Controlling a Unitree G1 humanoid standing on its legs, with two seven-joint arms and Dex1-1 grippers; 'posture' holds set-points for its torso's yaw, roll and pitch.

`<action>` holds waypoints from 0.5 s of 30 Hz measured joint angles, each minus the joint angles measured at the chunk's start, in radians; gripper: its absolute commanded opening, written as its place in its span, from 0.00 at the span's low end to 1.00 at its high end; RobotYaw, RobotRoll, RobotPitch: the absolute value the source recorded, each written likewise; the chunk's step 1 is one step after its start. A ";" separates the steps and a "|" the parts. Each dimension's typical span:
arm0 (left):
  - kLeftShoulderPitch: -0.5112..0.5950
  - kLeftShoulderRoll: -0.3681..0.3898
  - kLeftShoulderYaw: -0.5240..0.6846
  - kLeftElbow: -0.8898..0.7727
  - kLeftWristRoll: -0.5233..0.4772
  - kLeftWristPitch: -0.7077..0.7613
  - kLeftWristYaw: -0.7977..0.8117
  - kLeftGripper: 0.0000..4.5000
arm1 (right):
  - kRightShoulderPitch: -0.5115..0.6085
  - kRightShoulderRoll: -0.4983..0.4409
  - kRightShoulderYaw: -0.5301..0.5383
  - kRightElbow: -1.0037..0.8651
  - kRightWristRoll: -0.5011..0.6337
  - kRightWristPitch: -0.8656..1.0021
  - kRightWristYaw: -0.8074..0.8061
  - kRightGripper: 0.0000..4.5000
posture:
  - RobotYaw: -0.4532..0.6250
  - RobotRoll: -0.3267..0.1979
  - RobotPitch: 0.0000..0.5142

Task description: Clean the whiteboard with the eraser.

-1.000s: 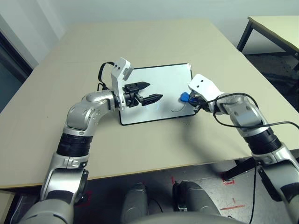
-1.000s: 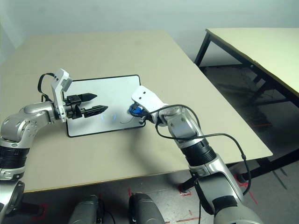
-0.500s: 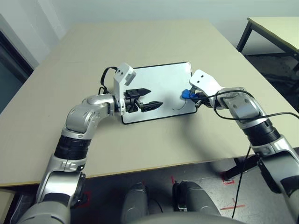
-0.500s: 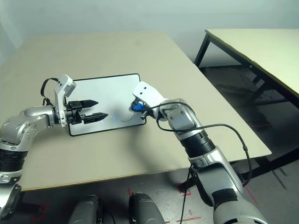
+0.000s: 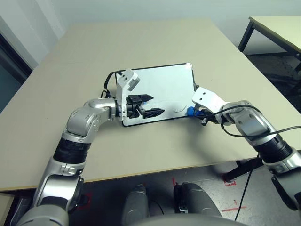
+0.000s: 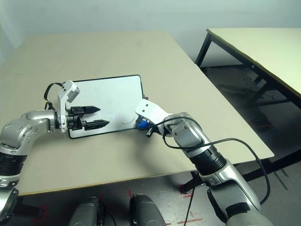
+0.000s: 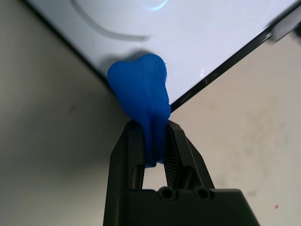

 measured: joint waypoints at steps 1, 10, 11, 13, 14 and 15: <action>0.001 -0.001 -0.006 -0.003 0.000 0.000 -0.002 1.00 | -0.030 0.007 -0.016 0.002 0.000 -0.001 -0.011 0.13 | 0.37 0.62 0.16; 0.011 -0.001 -0.020 -0.005 0.003 0.000 -0.008 1.00 | -0.039 0.005 -0.022 -0.041 0.006 0.030 -0.016 0.13 | 0.37 0.62 0.16; 0.011 -0.001 -0.020 -0.005 0.003 0.000 -0.008 1.00 | -0.033 0.004 -0.015 -0.050 0.007 0.036 -0.013 0.13 | 0.37 0.62 0.16; 0.011 -0.002 -0.020 -0.005 0.003 0.000 -0.008 1.00 | -0.023 -0.004 0.000 -0.066 0.008 0.046 -0.006 0.13 | 0.37 0.62 0.16; 0.011 -0.002 -0.020 -0.005 0.003 0.000 -0.008 1.00 | -0.017 -0.015 0.013 -0.078 0.009 0.053 0.002 0.13 | 0.37 0.62 0.17; 0.011 -0.002 -0.020 -0.005 0.003 0.000 -0.008 1.00 | -0.012 -0.018 0.017 -0.084 0.011 0.058 0.006 0.13 | 0.37 0.62 0.17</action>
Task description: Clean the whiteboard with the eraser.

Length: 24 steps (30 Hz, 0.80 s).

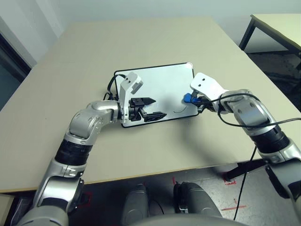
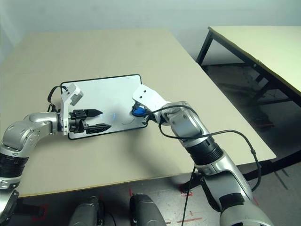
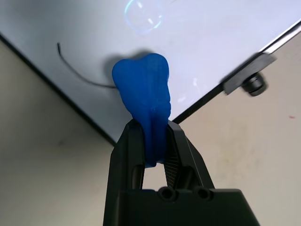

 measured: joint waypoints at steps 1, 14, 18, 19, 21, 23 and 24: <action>0.000 0.000 0.000 0.000 0.000 0.000 0.000 1.00 | 0.006 -0.006 0.008 -0.011 0.001 0.006 0.003 0.13 | 0.37 0.62 0.17; -0.002 -0.005 -0.005 0.000 0.000 0.000 0.000 1.00 | -0.038 0.041 0.038 0.018 0.006 0.003 0.000 0.13 | 0.37 0.62 0.18; -0.002 -0.005 -0.008 0.000 0.000 0.000 0.001 1.00 | -0.057 0.040 0.038 0.024 0.006 -0.009 -0.001 0.13 | 0.37 0.62 0.18; -0.002 -0.005 -0.008 -0.001 0.000 0.000 0.001 1.00 | -0.054 0.033 0.039 0.019 0.006 -0.008 0.002 0.13 | 0.38 0.62 0.18; -0.002 -0.005 -0.008 -0.001 0.000 0.000 0.003 1.00 | -0.041 0.010 0.053 -0.007 0.006 0.002 0.013 0.13 | 0.38 0.62 0.18; -0.002 -0.004 -0.008 -0.001 0.000 0.000 0.005 1.00 | -0.019 -0.006 0.074 -0.030 0.007 0.014 0.026 0.13 | 0.38 0.62 0.18; -0.002 -0.005 -0.008 -0.001 0.000 0.000 0.006 1.00 | -0.009 -0.018 0.091 -0.042 0.007 0.020 0.036 0.13 | 0.38 0.62 0.18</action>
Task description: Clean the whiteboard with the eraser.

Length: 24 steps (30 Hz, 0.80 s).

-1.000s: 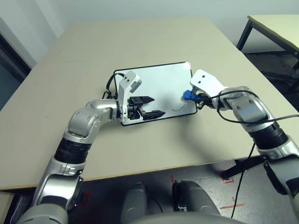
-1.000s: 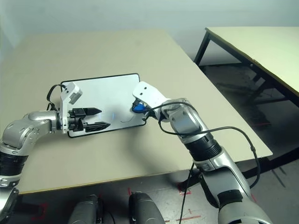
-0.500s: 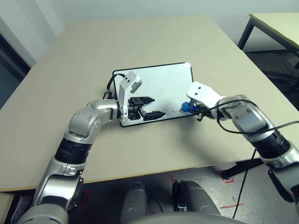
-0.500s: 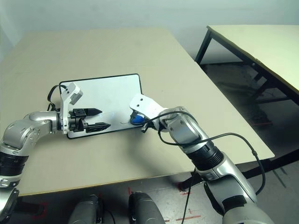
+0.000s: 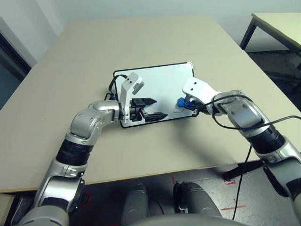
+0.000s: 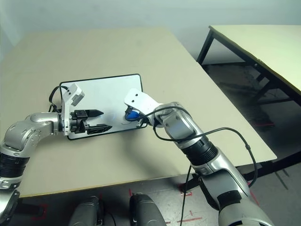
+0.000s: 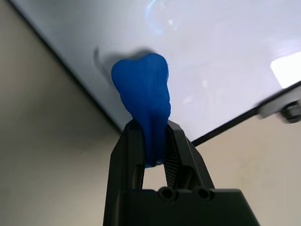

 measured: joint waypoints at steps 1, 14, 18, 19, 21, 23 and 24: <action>0.000 0.000 0.000 0.000 0.000 0.000 0.001 1.00 | 0.008 -0.007 0.008 -0.008 0.000 0.005 0.006 0.13 | 0.38 0.62 0.18; -0.003 0.000 0.000 0.001 0.000 -0.001 0.002 1.00 | -0.054 0.032 -0.015 0.116 0.000 -0.044 -0.008 0.13 | 0.37 0.62 0.18; -0.004 0.000 0.000 0.001 0.000 -0.002 0.002 1.00 | -0.065 0.026 -0.025 0.131 -0.002 -0.057 -0.017 0.13 | 0.37 0.62 0.18; -0.005 -0.001 -0.001 0.001 0.000 -0.002 0.002 1.00 | -0.059 0.021 -0.025 0.121 -0.002 -0.054 -0.017 0.13 | 0.37 0.62 0.18; -0.006 -0.001 -0.001 0.002 0.000 -0.002 0.002 1.00 | -0.047 0.012 -0.025 0.100 -0.003 -0.046 -0.018 0.13 | 0.37 0.62 0.17; -0.006 -0.001 -0.001 0.002 0.000 -0.003 0.002 1.00 | -0.028 -0.013 -0.013 0.057 -0.003 -0.021 -0.013 0.13 | 0.37 0.62 0.17; -0.006 -0.001 -0.001 0.003 0.001 -0.003 0.002 1.00 | -0.016 -0.024 -0.005 0.037 -0.002 -0.004 -0.005 0.13 | 0.37 0.62 0.17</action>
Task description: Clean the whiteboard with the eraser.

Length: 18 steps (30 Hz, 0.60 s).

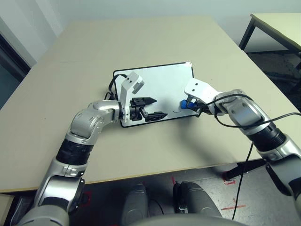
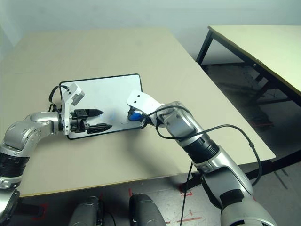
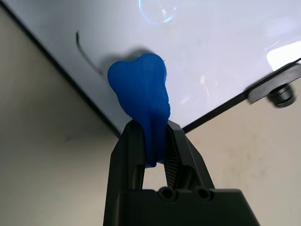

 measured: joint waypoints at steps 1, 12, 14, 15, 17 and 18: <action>0.000 0.000 0.000 0.001 0.000 0.000 0.000 1.00 | 0.011 -0.006 0.009 -0.015 0.001 0.013 0.006 0.13 | 0.37 0.62 0.17; -0.003 0.003 -0.002 0.003 0.000 -0.002 -0.006 1.00 | -0.015 0.060 0.000 0.016 0.003 0.003 -0.009 0.13 | 0.37 0.62 0.17; -0.003 0.005 -0.002 0.003 0.000 -0.001 -0.010 1.00 | -0.031 0.089 -0.010 0.022 0.003 -0.005 -0.023 0.13 | 0.37 0.62 0.17; -0.003 0.008 -0.003 0.002 0.000 -0.001 -0.013 1.00 | -0.038 0.099 -0.012 0.022 0.003 -0.007 -0.026 0.13 | 0.37 0.62 0.17; -0.003 0.014 -0.003 0.003 0.001 0.002 -0.016 1.00 | -0.041 0.104 -0.012 0.022 0.004 -0.007 -0.028 0.13 | 0.38 0.62 0.17; -0.003 0.021 -0.003 0.003 0.001 0.003 -0.017 1.00 | -0.041 0.104 -0.012 0.022 0.004 -0.006 -0.029 0.13 | 0.38 0.62 0.17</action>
